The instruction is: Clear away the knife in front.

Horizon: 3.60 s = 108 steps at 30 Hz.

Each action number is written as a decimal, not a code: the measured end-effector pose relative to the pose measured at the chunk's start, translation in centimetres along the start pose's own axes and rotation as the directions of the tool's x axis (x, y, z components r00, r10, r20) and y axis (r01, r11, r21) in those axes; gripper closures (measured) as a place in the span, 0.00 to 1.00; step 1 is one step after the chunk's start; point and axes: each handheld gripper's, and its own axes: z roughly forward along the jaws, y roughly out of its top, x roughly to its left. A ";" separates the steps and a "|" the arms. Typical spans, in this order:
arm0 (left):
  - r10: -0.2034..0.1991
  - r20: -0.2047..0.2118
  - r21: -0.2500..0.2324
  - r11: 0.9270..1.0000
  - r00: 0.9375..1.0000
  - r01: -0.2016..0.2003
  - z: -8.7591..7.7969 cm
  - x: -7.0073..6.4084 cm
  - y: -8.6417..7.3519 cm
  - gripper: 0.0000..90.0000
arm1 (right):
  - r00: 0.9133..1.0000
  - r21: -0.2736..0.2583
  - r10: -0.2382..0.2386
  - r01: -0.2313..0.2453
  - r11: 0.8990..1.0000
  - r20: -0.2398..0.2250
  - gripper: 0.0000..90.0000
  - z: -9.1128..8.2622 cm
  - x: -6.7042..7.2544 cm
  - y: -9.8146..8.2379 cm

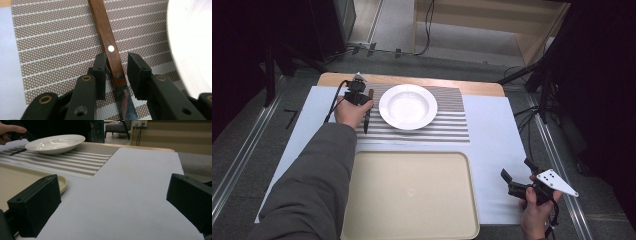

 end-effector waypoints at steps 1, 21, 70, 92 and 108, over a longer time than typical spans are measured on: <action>0.000 0.000 0.000 1.000 1.000 0.000 0.0 0.0 0.0 0.79 | 1.000 0.000 0.000 0.000 1.000 0.000 0.00 0.0 0.0 0.0; 0.103 -0.046 -0.001 0.995 0.994 -0.104 -1.9 -0.3 -0.3 0.85 | 1.000 0.002 -0.004 0.004 1.000 0.003 0.00 0.0 0.0 0.0; 0.244 0.075 -0.095 0.967 0.967 -0.237 -10.7 -3.7 -8.3 0.85 | 1.000 0.018 -0.026 0.026 0.999 0.007 0.00 0.1 0.3 0.0; 0.261 0.130 -0.119 0.962 0.957 -0.246 -12.8 -4.7 -13.2 0.85 | 0.999 0.020 -0.031 0.031 0.999 0.004 0.00 0.0 0.4 0.0; 0.258 0.199 -0.125 0.963 0.945 -0.237 -13.5 -6.3 -16.6 0.85 | 0.999 0.019 -0.037 0.037 0.999 0.005 0.00 0.0 0.4 0.0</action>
